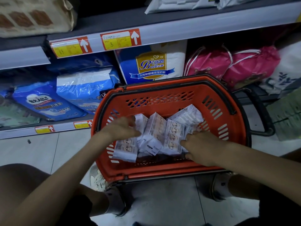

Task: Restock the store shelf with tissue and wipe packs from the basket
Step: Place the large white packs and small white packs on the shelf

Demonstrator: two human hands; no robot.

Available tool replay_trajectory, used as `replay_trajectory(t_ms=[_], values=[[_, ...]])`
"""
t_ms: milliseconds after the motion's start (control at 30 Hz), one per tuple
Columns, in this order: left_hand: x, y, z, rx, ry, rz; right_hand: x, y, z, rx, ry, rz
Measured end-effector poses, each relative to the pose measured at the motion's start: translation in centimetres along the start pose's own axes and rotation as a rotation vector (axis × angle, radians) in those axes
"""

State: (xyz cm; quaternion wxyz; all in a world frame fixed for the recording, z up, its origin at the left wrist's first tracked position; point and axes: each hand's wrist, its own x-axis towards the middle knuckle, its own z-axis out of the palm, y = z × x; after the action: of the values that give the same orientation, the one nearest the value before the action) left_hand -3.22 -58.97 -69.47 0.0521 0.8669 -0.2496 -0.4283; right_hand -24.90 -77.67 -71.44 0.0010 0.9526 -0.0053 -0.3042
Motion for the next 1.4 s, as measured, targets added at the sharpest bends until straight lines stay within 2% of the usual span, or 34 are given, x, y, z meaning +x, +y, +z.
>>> replay_trajectory(t_ms=[100, 200, 533, 733, 867, 1000, 1100, 1267, 1333, 1400], values=[[1.3, -0.9, 4.0, 0.318, -0.086, -0.105, 0.1, -0.5, 0.0, -0.007, -0.006, -0.011], [1.5, -1.0, 6.4, 0.513, -0.053, -0.163, 0.3, -0.8, -0.1, -0.010, -0.008, -0.021], [2.3, -1.3, 7.5, 0.475, -0.029, -0.182, 0.1, -0.7, -0.3, -0.001, -0.036, -0.015], [1.8, -0.1, 4.7, 0.456, 0.020, -0.199, -0.3, -0.5, -0.4, 0.009, -0.051, 0.002], [0.8, -0.4, 0.7, 0.267, 0.007, -0.171, -0.5, -0.1, -0.6, 0.023, -0.034, 0.010], [-1.7, -0.5, -2.7, -0.035, 0.142, -0.063, -0.5, 0.6, -2.0, 0.094, 0.104, 0.035], [-4.0, -0.2, -4.2, -0.272, 0.257, 0.040, -0.5, 0.5, -3.7, 0.484, 0.171, 0.102], [-5.7, 1.9, -3.8, -0.627, 0.433, 0.266, -0.4, -0.3, -7.0, 1.513, 0.115, 0.187], [-5.5, 3.0, -2.6, -0.729, 0.408, 0.367, -0.1, -0.4, -7.9, 1.830, 0.083, 0.227], [-5.2, 3.9, -0.9, -0.757, 0.338, 0.473, 0.8, -0.2, -8.2, 2.023, 0.062, 0.254]])
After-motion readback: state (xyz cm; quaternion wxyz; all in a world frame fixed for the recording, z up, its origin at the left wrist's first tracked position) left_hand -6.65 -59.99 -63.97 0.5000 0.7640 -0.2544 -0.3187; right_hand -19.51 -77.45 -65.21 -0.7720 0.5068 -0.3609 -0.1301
